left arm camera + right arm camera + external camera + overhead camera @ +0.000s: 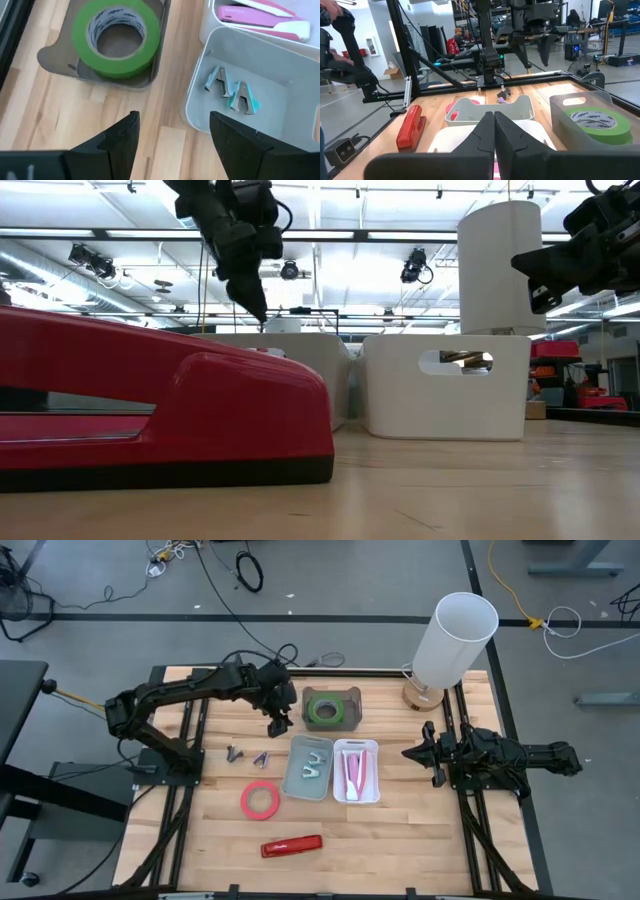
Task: Pick and place Stapler, Stapler remover, tape
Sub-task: Put the purple staple remover in the gray bin
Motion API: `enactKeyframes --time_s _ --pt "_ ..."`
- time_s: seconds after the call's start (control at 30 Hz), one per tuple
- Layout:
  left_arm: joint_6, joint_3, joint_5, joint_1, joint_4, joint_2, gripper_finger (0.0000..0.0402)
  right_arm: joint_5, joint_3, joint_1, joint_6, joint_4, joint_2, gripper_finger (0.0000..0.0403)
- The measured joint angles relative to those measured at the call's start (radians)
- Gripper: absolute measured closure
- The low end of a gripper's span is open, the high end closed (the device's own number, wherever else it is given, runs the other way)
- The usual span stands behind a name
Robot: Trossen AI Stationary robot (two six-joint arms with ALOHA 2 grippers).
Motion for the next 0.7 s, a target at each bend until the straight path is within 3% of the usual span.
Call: enactKeyframes --time_s 0.27,0.5,0.7 --pt "-0.053 -0.142 -0.004 -0.004 0.052 -0.074 0.0158 0.000 0.000 0.000 0.000 0.000 0.000 0.0399" --pt "-0.116 -0.264 -0.076 -0.047 0.104 -0.158 0.0159 0.001 0.000 0.000 0.000 0.000 0.000 0.0399" --pt "-0.250 -0.362 -0.122 -0.090 0.125 -0.200 0.0158 0.003 0.000 0.000 0.000 0.000 0.000 0.0399"
